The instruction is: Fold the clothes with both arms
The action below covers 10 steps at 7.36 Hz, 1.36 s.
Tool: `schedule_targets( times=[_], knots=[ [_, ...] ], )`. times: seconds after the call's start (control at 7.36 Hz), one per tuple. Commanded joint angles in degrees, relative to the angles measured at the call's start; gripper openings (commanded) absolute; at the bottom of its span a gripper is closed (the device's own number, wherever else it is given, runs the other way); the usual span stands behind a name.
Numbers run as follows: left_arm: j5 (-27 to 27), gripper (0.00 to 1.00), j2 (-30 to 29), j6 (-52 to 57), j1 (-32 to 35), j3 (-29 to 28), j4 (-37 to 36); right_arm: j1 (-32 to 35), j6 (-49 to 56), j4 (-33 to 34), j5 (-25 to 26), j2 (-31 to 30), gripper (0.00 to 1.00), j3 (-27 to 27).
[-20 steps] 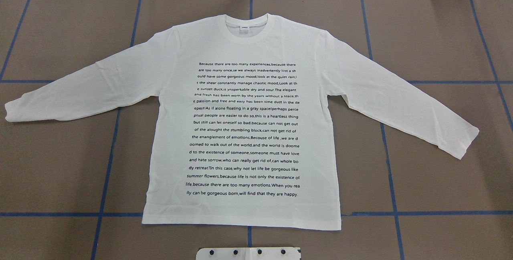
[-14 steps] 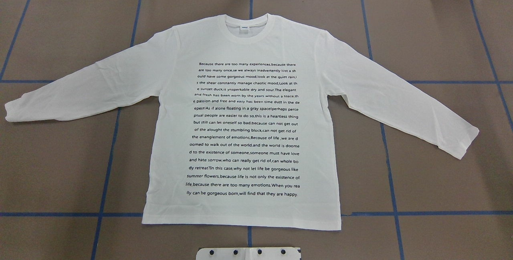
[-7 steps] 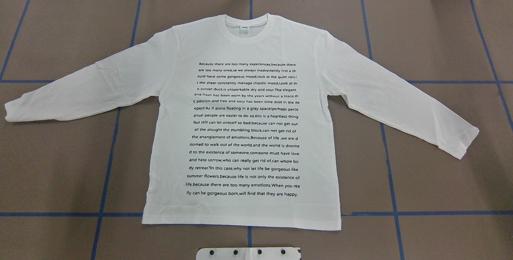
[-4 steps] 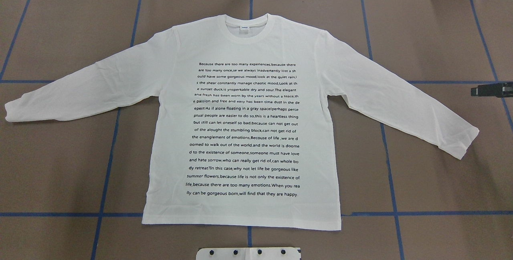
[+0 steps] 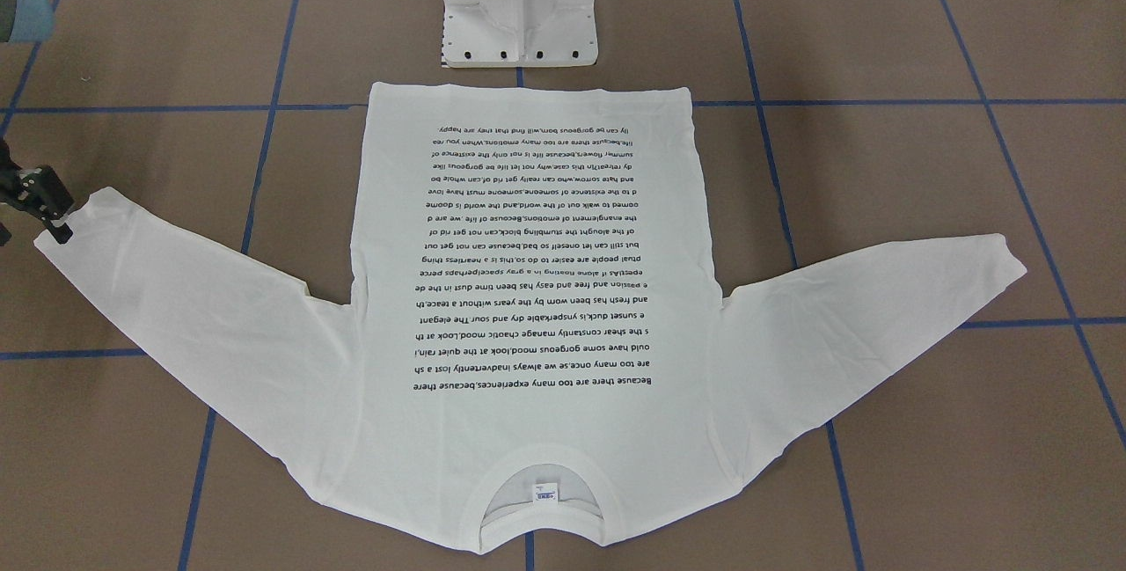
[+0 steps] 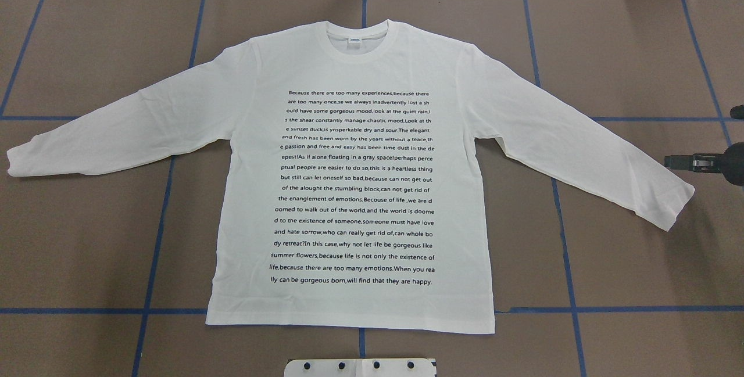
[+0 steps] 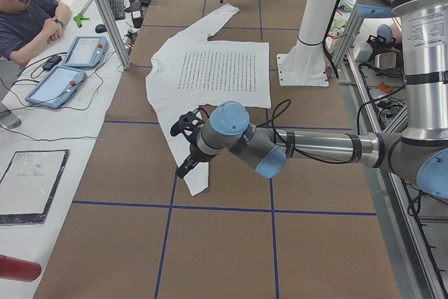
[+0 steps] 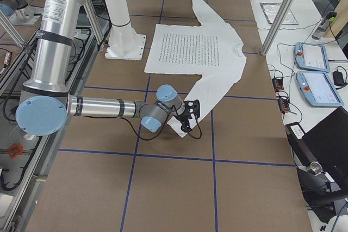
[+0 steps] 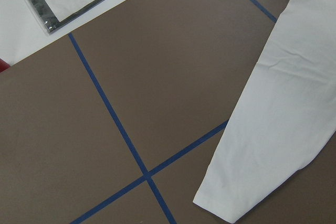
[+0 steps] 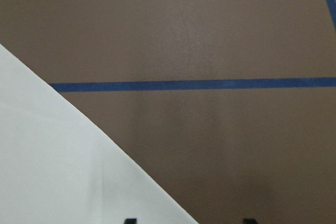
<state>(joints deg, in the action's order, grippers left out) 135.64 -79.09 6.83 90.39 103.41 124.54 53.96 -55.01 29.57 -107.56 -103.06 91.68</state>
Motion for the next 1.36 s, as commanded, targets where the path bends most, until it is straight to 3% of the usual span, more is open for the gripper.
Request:
schedule_targets(
  times=[0.0, 1.22],
  knots=[
    [0.0, 1.00, 0.0, 0.0, 0.0, -0.1, 0.0, -0.4, 0.2, -2.9, 0.3, -0.4, 0.68, -2.6],
    [0.0, 1.00, 0.0, 0.1, 0.1, -0.3, 0.0, -4.7, 1.3, -3.1, 3.0, -1.9, 0.53, -3.2]
  ],
)
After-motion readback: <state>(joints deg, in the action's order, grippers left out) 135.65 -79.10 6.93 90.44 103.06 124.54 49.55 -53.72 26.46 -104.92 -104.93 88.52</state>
